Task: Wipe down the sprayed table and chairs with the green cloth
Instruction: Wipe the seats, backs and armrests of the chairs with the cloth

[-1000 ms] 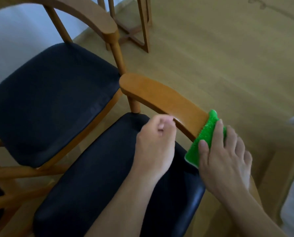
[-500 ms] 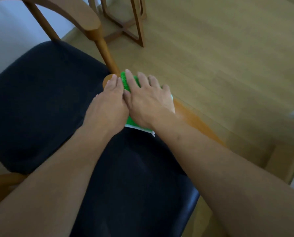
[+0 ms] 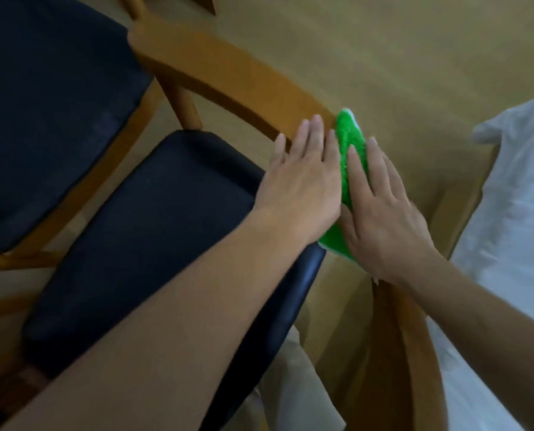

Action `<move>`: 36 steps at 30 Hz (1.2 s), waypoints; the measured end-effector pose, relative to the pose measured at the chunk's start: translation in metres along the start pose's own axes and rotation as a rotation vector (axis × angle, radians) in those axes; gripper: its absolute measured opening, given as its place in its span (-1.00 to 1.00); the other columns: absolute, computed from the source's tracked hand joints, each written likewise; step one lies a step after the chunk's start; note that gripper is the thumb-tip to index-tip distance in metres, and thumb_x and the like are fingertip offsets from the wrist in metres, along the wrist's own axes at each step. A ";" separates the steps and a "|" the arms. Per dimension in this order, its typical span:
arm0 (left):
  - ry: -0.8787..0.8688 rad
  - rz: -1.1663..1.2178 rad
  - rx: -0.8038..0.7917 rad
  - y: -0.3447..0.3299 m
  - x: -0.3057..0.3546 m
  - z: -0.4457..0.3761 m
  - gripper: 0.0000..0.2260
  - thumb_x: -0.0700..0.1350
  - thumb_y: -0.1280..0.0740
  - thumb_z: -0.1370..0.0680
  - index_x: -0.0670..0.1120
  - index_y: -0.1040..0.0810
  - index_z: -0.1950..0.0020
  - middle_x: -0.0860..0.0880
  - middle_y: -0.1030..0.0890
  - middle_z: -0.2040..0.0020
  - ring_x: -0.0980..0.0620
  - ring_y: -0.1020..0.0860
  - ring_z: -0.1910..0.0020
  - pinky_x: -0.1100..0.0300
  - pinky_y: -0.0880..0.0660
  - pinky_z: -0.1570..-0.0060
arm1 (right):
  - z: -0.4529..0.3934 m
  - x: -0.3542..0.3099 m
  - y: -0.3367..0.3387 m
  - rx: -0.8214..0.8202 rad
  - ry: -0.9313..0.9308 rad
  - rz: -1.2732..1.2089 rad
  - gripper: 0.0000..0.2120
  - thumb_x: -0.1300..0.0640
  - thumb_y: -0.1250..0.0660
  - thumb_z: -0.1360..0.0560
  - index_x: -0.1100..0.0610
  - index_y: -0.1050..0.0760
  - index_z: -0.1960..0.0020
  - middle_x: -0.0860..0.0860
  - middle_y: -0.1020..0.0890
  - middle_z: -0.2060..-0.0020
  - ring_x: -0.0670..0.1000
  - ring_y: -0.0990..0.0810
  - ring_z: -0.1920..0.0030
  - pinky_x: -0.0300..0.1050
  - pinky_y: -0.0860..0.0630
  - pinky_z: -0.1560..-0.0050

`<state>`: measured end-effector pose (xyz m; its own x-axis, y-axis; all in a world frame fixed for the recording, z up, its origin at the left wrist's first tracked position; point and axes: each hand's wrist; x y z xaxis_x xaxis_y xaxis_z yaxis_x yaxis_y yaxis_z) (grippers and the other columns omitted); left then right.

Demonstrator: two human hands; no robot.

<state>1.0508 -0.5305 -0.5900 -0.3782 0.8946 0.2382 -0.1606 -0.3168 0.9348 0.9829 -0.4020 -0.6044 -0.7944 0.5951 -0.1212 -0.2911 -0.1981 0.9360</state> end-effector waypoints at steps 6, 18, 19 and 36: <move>-0.213 0.165 -0.015 -0.042 0.060 0.099 -0.37 -0.10 -0.12 -0.63 -0.09 0.21 -0.57 -0.13 0.09 -0.59 -0.09 0.13 -0.56 -0.19 0.12 -0.47 | 0.111 -0.007 -0.021 -0.146 -0.008 0.110 -0.25 -0.18 -0.01 -0.60 0.10 0.32 -0.57 0.17 0.27 -0.54 0.17 0.38 -0.51 0.16 0.19 -0.53; -0.096 0.594 -0.186 -0.057 0.089 0.262 -0.50 -0.14 -0.07 -0.65 0.01 -0.02 -0.58 -0.20 -0.61 -0.12 -0.18 -0.58 0.03 -0.10 -0.52 0.06 | 0.254 -0.077 -0.026 -0.146 -0.016 0.173 -0.36 -0.08 0.11 -0.52 0.22 -0.32 -0.46 0.19 -0.24 -0.50 0.28 0.03 -0.53 0.23 0.18 -0.45; -0.057 0.616 -0.190 -0.061 0.091 0.273 -0.49 -0.13 -0.07 -0.65 0.02 -0.01 -0.58 -0.20 -0.61 -0.12 -0.19 -0.58 0.03 -0.09 -0.52 0.07 | 0.262 -0.080 -0.027 -0.136 0.010 0.175 -0.40 -0.05 0.03 -0.53 0.23 -0.37 -0.43 0.20 -0.31 -0.47 0.30 -0.03 -0.52 0.25 0.15 -0.45; 0.794 0.513 -0.136 -0.103 0.031 0.461 -0.46 -0.09 0.13 -0.67 0.14 0.45 -0.48 0.21 0.40 -0.47 0.23 0.50 -0.37 0.23 0.47 -0.30 | 0.284 -0.251 -0.123 -0.499 0.700 0.090 -0.30 0.02 0.00 -0.65 0.14 0.43 -0.52 0.21 0.26 -0.54 0.16 0.17 -0.55 0.05 0.10 -0.54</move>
<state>1.4762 -0.3250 -0.5571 -0.9322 0.1771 0.3155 0.1113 -0.6895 0.7157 1.3695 -0.3061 -0.5949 -0.9237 -0.0234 -0.3824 -0.2808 -0.6378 0.7172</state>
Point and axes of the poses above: each hand's wrist, its own z-axis away from the middle knuckle, its own y-axis out of the back of the hand, x = y × z
